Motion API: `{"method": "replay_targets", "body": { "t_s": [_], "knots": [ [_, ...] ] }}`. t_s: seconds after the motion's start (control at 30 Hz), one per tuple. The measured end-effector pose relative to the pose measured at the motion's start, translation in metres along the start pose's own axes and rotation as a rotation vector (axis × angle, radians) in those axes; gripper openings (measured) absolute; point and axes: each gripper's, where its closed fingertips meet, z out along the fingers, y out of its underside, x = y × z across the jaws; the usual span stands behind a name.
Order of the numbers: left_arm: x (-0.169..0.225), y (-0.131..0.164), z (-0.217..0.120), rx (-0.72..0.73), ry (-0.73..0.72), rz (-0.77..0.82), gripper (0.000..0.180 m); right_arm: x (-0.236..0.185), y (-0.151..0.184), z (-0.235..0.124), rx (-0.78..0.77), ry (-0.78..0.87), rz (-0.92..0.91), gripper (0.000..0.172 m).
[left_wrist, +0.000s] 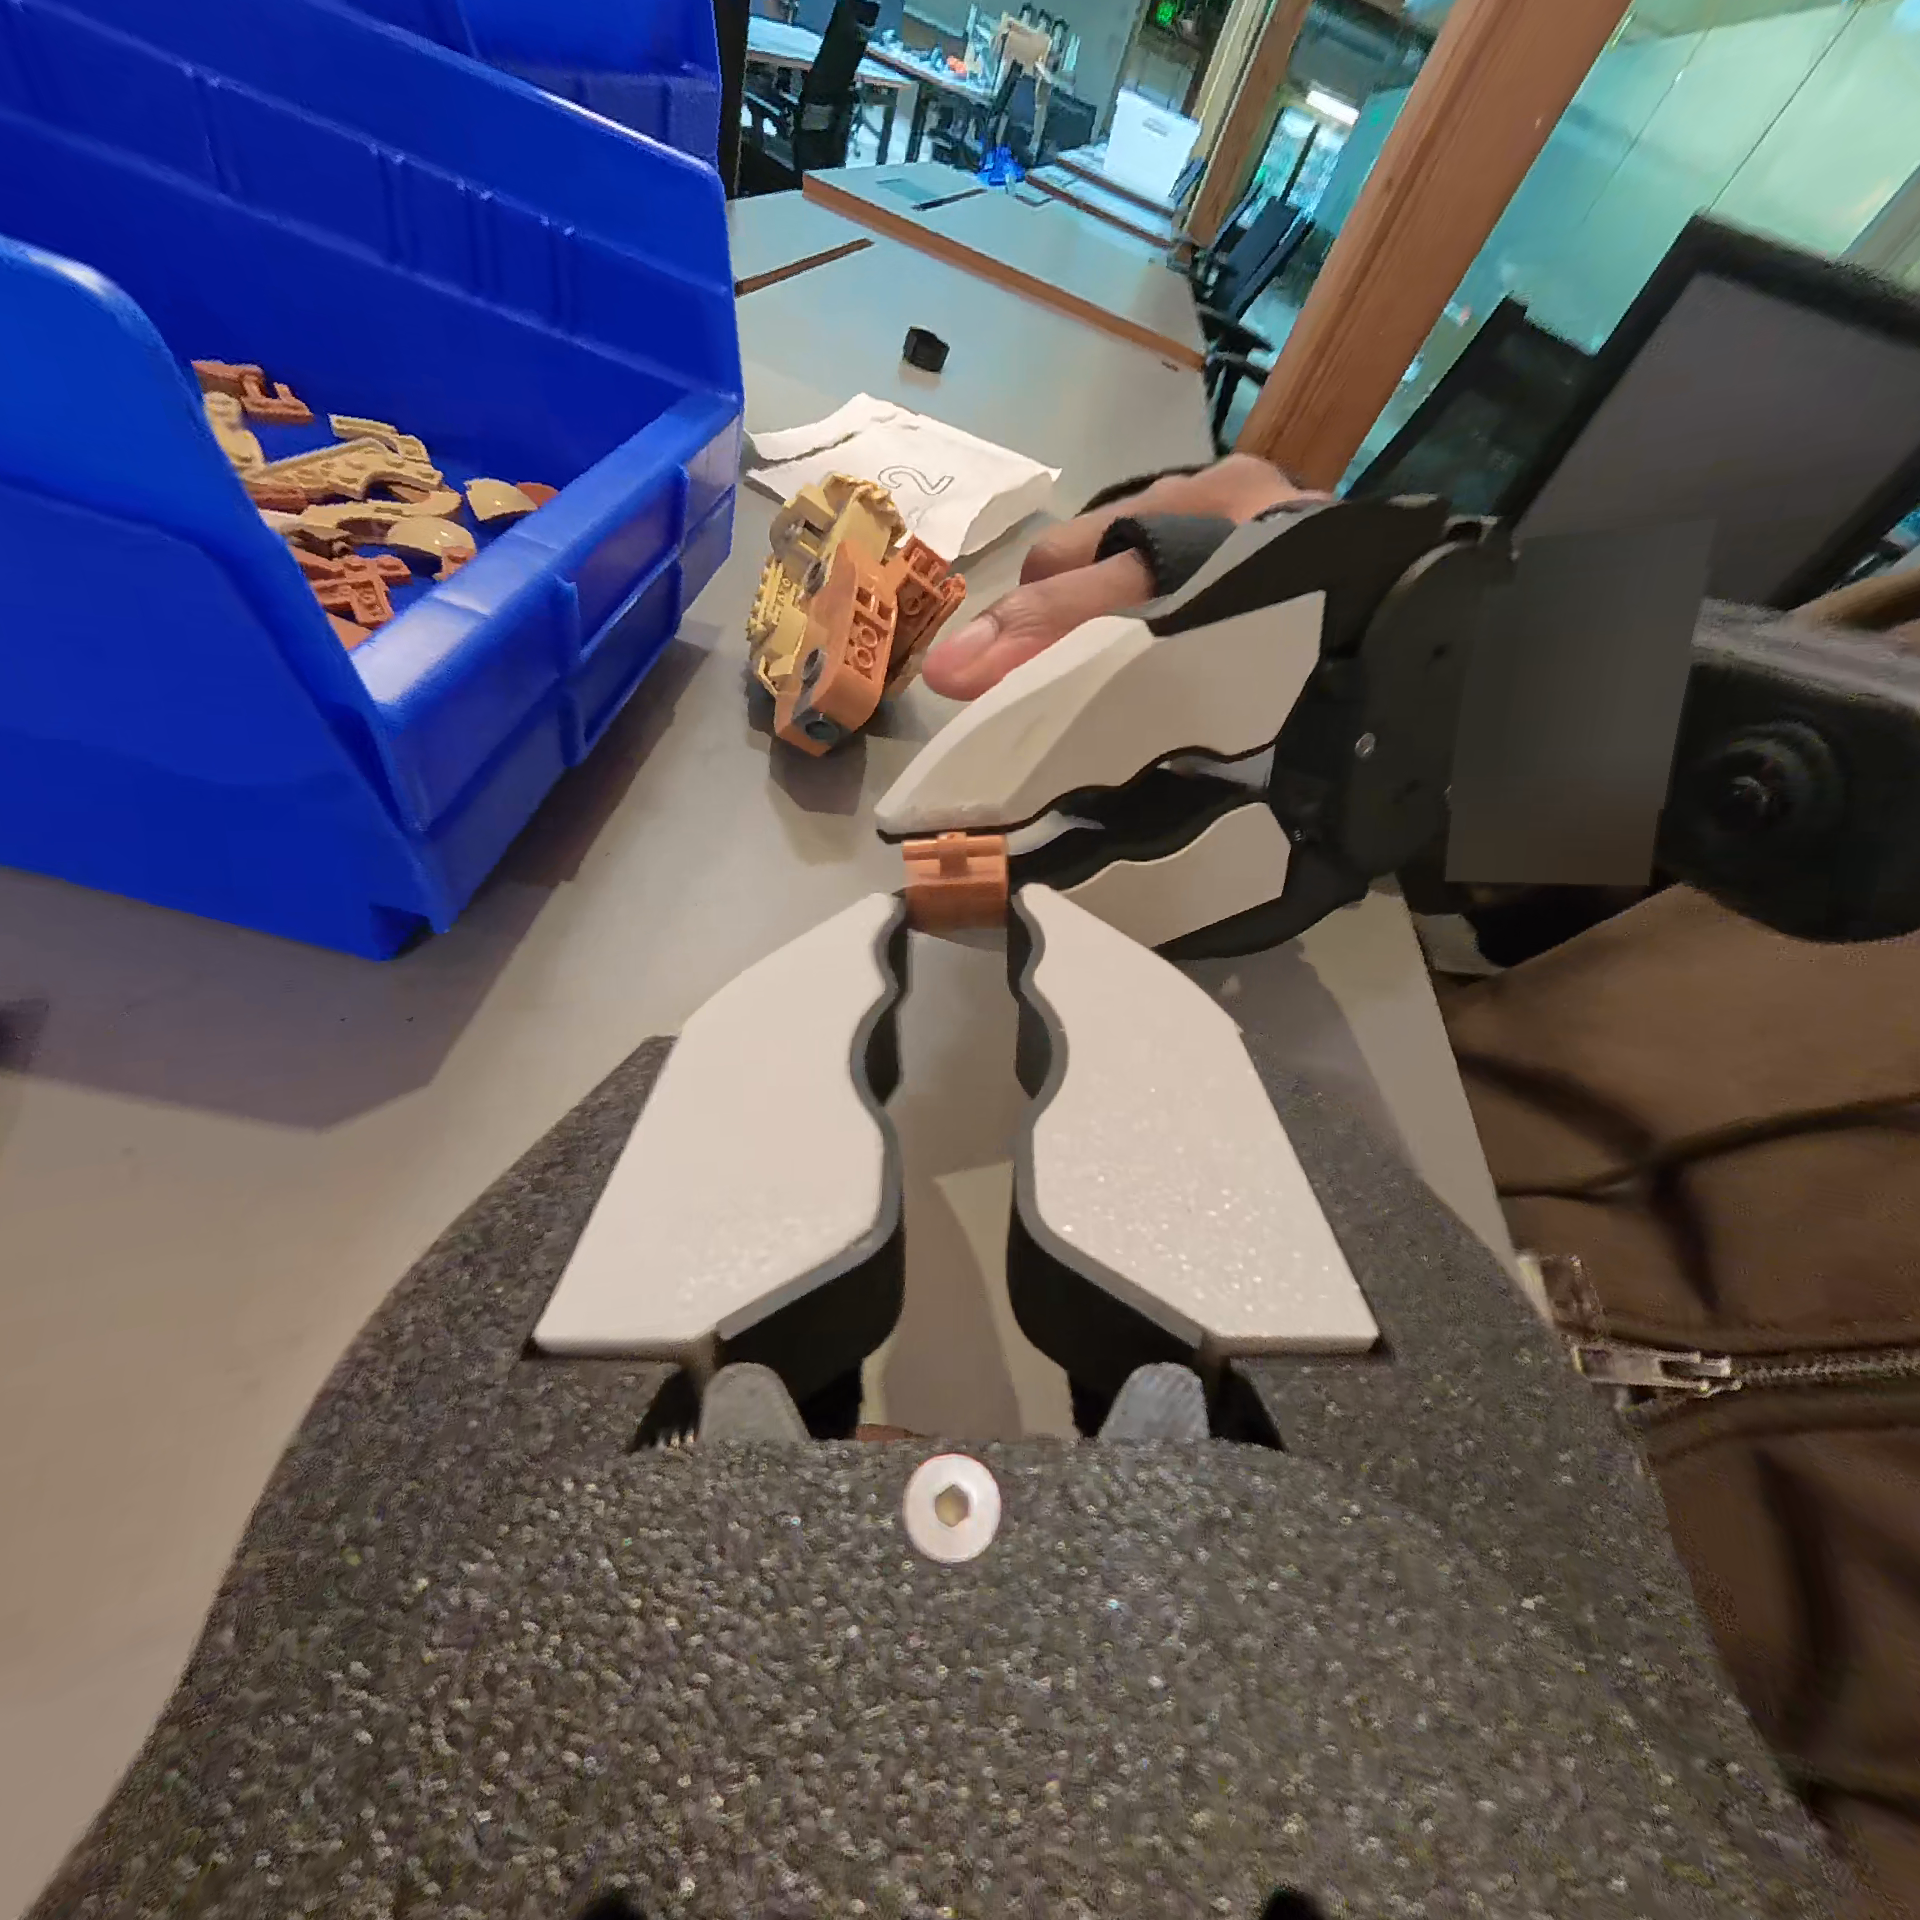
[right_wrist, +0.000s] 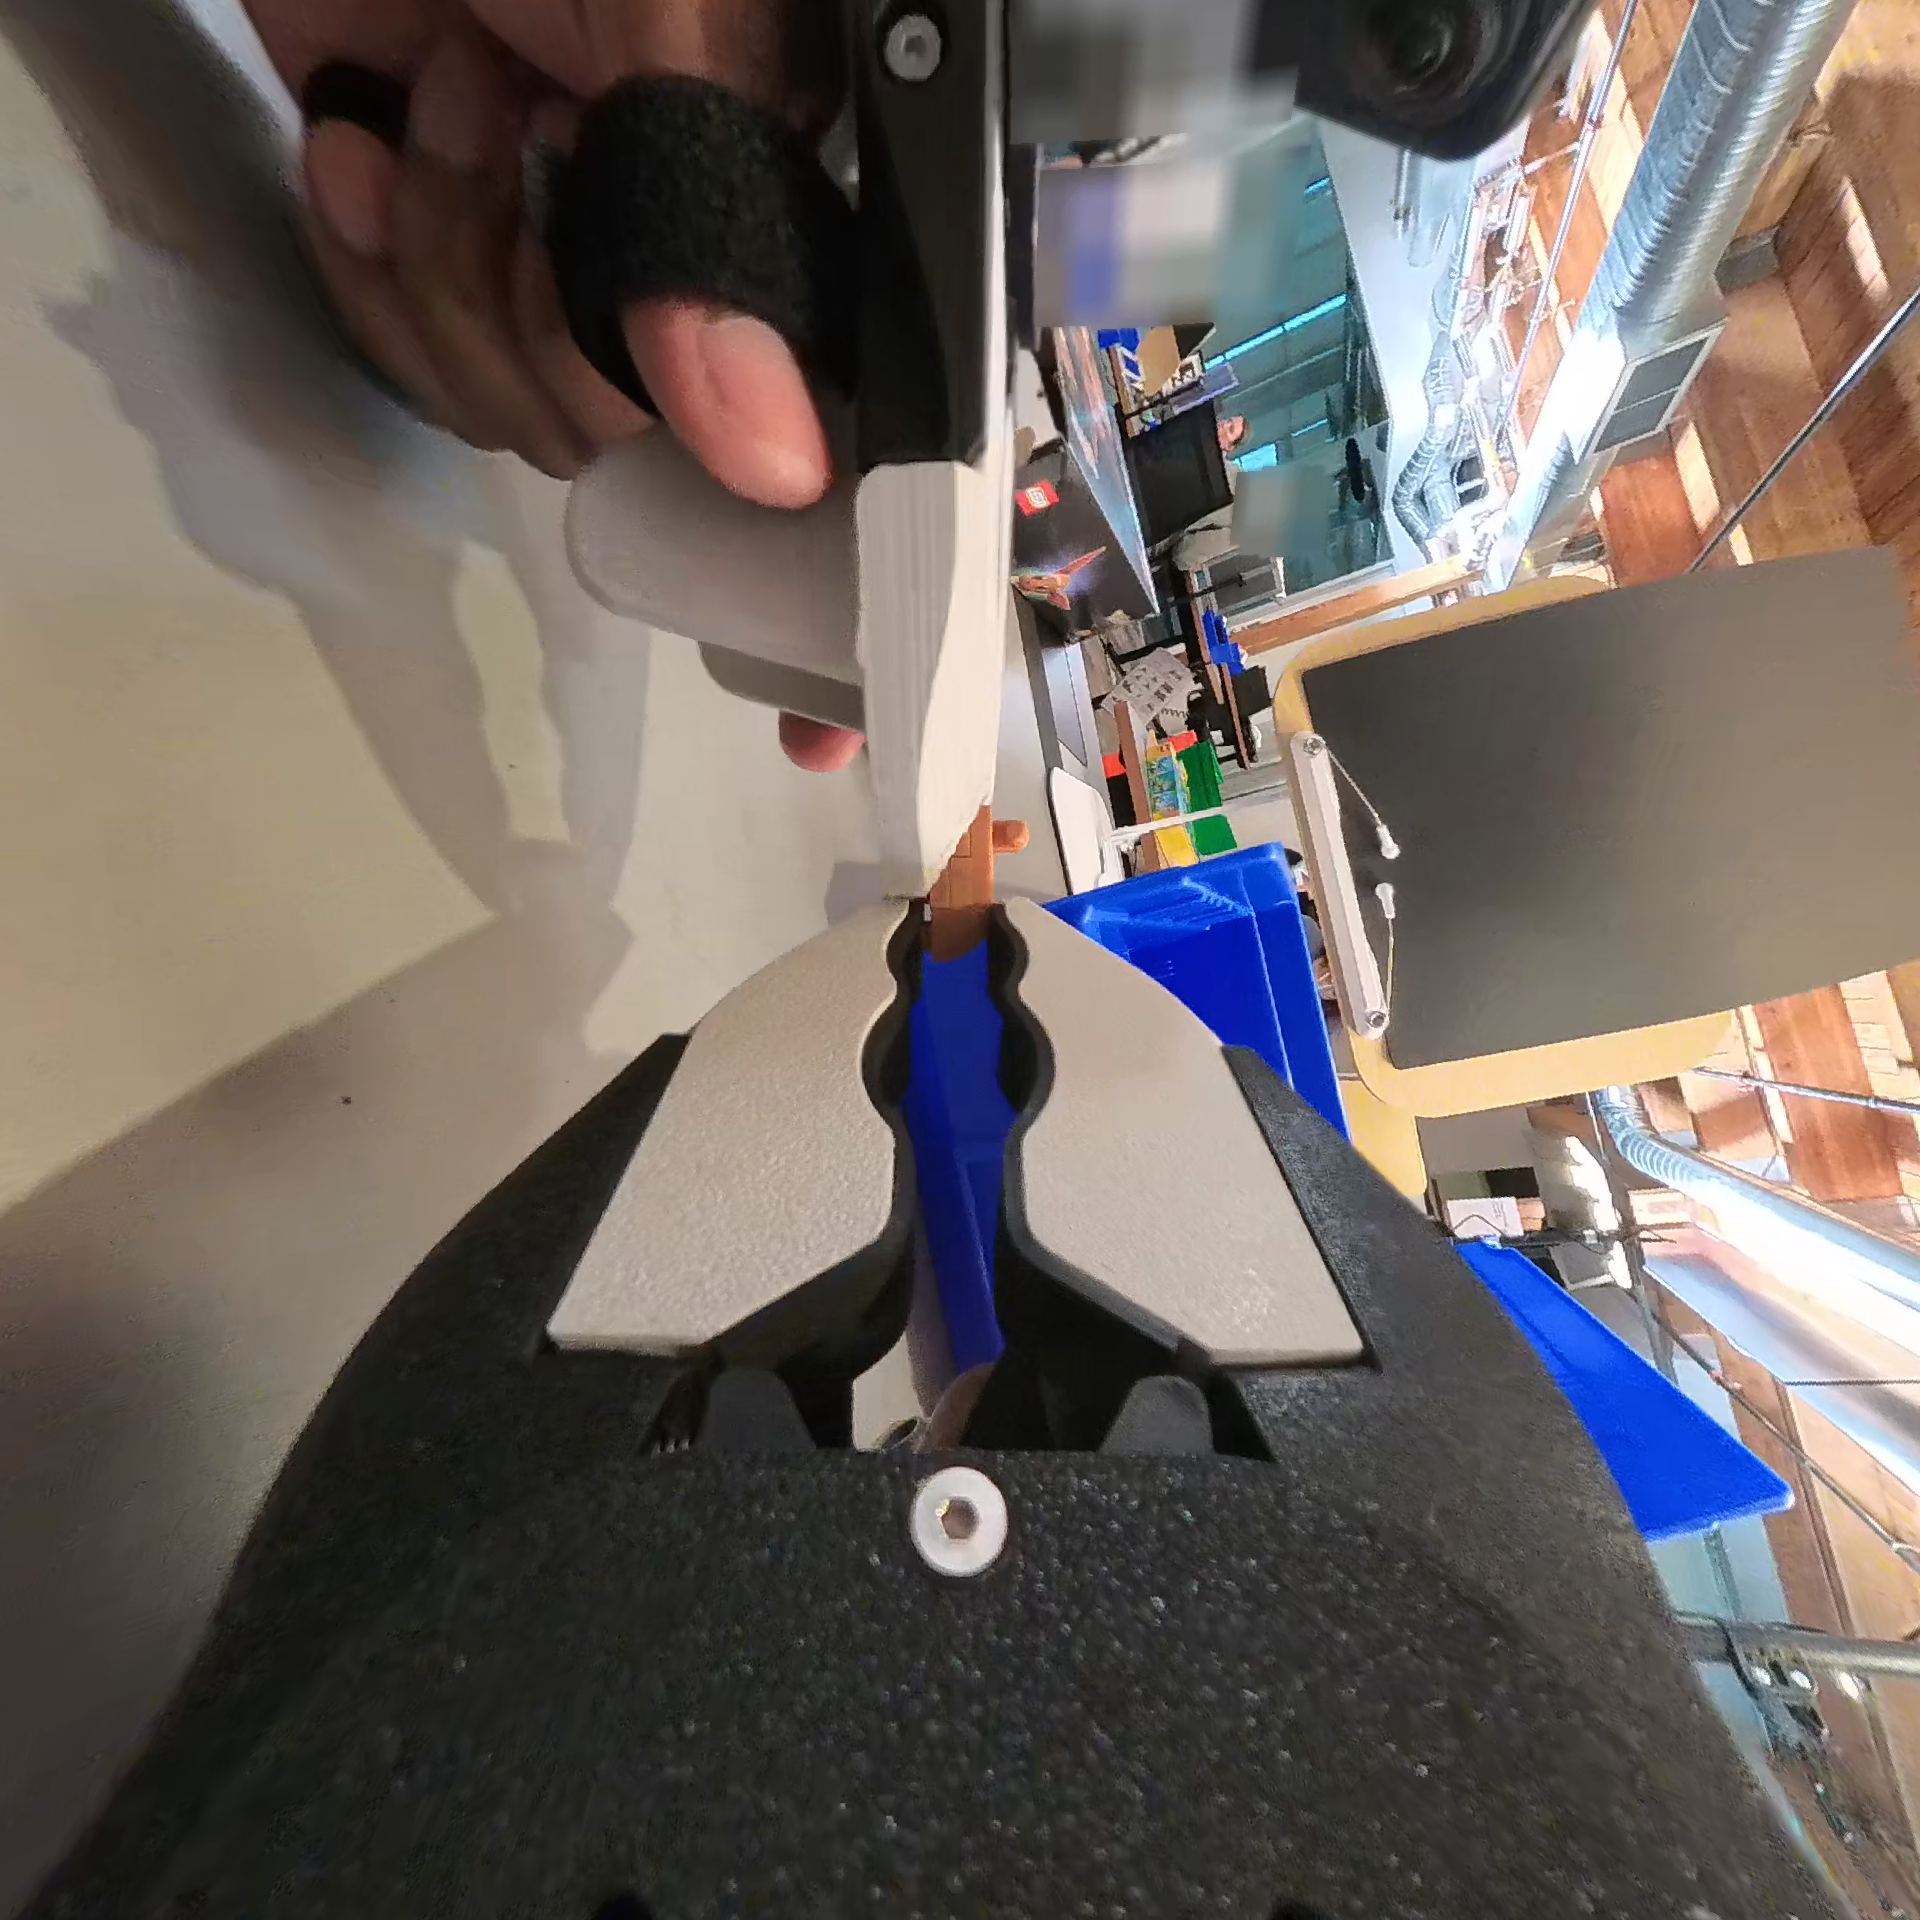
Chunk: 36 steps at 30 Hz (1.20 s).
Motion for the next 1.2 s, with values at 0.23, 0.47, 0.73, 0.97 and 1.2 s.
{"method": "replay_targets", "body": {
  "t_s": [0.23,0.47,0.73,0.97,1.2],
  "knots": [
    [0.004,0.007,-0.002,-0.122,-0.074,0.276,0.017,-0.009,-0.003,-0.004,0.031,-0.096,-0.053,0.014],
    [0.004,0.022,0.001,-0.243,-0.098,0.421,0.017,-0.026,0.0,-0.007,0.033,-0.229,-0.07,0.016],
    [0.006,0.025,0.0,-0.284,-0.101,0.529,0.017,-0.028,-0.003,-0.01,0.07,-0.298,0.0,0.017],
    [0.006,0.028,0.0,-0.32,-0.133,0.626,0.018,-0.032,-0.003,-0.01,0.078,-0.34,0.057,0.017],
    [0.005,0.03,0.002,-0.348,-0.157,0.69,0.018,-0.036,0.0,-0.01,0.08,-0.394,0.124,0.017]
  ]
}}
